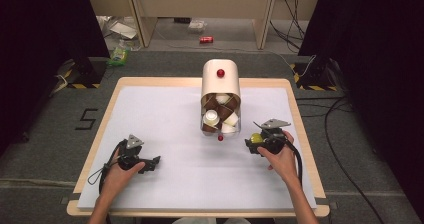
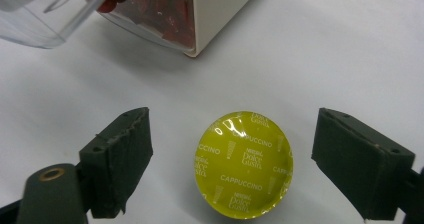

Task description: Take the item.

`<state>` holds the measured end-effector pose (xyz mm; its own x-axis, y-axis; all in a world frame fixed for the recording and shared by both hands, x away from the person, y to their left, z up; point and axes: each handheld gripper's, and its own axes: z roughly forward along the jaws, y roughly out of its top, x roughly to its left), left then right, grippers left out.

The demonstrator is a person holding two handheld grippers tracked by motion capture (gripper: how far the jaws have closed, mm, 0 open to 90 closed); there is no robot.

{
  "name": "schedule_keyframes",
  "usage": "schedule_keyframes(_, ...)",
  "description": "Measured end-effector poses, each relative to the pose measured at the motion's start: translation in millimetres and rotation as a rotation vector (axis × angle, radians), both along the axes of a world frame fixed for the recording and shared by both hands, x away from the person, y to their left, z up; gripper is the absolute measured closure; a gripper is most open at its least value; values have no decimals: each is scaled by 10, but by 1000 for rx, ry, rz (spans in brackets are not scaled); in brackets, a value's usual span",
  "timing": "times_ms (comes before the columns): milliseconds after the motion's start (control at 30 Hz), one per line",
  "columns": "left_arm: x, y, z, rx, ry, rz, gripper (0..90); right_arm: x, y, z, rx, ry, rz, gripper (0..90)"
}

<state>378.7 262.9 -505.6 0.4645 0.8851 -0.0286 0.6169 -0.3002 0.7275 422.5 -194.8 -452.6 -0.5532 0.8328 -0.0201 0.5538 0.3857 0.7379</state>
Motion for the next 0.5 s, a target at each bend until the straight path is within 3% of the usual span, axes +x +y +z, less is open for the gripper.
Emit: schedule_keyframes(500, 0, 0, 0, 0, 0, 0, 0, -240, -23, -19, 4, 0, 8, 157)
